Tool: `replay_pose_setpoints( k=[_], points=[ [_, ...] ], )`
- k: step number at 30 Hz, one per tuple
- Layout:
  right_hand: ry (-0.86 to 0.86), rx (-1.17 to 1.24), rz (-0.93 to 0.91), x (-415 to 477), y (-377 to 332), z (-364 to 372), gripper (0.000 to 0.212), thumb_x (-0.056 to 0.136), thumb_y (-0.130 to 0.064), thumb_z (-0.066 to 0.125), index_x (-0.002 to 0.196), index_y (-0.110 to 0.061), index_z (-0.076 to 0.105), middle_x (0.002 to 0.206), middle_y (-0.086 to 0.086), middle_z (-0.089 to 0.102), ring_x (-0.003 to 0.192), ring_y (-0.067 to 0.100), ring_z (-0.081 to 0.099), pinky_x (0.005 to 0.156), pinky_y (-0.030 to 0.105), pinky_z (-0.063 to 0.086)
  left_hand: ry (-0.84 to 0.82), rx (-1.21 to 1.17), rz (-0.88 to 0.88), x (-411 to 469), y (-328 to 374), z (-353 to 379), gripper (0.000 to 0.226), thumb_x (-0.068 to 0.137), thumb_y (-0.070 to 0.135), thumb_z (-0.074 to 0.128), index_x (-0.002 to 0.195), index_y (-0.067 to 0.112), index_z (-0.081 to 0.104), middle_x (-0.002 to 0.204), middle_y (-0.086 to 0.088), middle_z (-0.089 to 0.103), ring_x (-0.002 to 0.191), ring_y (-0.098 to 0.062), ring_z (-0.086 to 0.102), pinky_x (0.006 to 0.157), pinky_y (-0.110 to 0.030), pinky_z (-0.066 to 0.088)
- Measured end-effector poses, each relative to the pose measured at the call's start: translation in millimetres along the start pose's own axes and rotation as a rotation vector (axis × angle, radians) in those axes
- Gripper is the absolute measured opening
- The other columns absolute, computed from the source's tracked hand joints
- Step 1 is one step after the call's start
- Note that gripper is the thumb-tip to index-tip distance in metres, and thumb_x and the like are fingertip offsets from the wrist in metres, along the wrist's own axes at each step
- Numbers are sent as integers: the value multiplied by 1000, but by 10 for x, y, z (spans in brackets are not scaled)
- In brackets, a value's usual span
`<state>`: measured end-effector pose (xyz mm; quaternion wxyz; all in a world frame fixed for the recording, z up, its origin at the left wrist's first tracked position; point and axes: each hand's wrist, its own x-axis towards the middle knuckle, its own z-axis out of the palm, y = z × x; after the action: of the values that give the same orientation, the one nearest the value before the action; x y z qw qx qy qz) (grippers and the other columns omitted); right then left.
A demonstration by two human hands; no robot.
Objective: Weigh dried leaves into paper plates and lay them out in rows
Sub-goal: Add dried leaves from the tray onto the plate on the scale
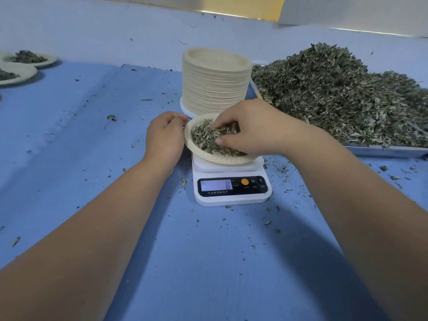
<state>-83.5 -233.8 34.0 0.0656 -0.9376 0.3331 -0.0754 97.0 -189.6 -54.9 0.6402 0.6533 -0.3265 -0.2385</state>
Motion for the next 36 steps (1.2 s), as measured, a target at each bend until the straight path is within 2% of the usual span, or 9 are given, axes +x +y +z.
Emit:
replay_pose_setpoints(
  k=[3, 5, 10, 13, 17, 21, 24, 29, 36],
  points=[
    [120, 75, -9, 18, 7, 29, 21, 90, -33, 74, 111, -30, 77, 108, -10, 73, 92, 5, 59, 81, 23, 45, 4, -1, 1, 5, -9, -1, 27, 77, 23, 45, 76, 30, 71, 90, 5, 75, 95, -21, 70, 93, -49, 57],
    [181, 118, -11, 20, 20, 8, 16, 89, -31, 75, 105, -28, 79, 101, -10, 75, 94, 8, 63, 86, 27, 50, 11, -3, 1, 12, -14, 0, 27, 76, 24, 45, 74, 31, 71, 89, 7, 75, 94, -19, 70, 92, -47, 57],
    [321, 231, 14, 39, 110, -86, 15, 90, -31, 75, 104, -31, 80, 87, -24, 66, 78, -5, 57, 76, 8, 41, 19, -12, 1, 44, -36, 3, 27, 78, 21, 46, 78, 28, 73, 90, 4, 75, 93, -19, 69, 93, -48, 57],
    [305, 211, -11, 44, 131, -118, 15, 90, -29, 75, 105, -27, 80, 80, -26, 59, 76, -5, 55, 77, 13, 42, 21, -16, 1, 53, -45, 4, 28, 77, 22, 46, 76, 29, 73, 90, 4, 75, 95, -22, 70, 94, -50, 57],
    [371, 267, 27, 58, 153, -109, 16, 90, -32, 75, 105, -28, 79, 84, -23, 63, 79, -4, 56, 72, 2, 37, 27, -26, -5, 62, -50, -2, 29, 74, 24, 45, 73, 30, 74, 87, 6, 76, 94, -21, 71, 93, -49, 57],
    [408, 289, 43, 62, 134, -68, 17, 90, -32, 75, 106, -26, 79, 92, -12, 72, 89, 3, 62, 82, 13, 45, 20, -35, 1, 66, -59, 1, 29, 74, 23, 45, 72, 29, 74, 87, 4, 76, 94, -24, 70, 93, -50, 57],
    [449, 320, 53, 70, 140, -58, 16, 90, -30, 76, 104, -25, 80, 95, -9, 75, 88, 1, 62, 82, 8, 44, 21, -37, -6, 72, -65, 7, 28, 74, 23, 46, 74, 28, 73, 88, 3, 76, 93, -23, 71, 93, -50, 57],
    [396, 293, 52, 49, 99, 2, 17, 90, -29, 76, 105, -24, 80, 99, -7, 76, 92, 6, 66, 90, 21, 50, 24, -38, -8, 77, -65, 3, 28, 75, 23, 46, 72, 30, 73, 85, 6, 76, 90, -20, 70, 92, -49, 58],
    [462, 372, 87, 49, 110, 44, 19, 89, -32, 77, 106, -25, 80, 90, -17, 69, 80, -4, 61, 80, 9, 48, 24, -44, -11, 58, -47, -5, 28, 74, 23, 46, 74, 29, 73, 85, 6, 75, 90, -20, 71, 90, -49, 58]
  ],
)
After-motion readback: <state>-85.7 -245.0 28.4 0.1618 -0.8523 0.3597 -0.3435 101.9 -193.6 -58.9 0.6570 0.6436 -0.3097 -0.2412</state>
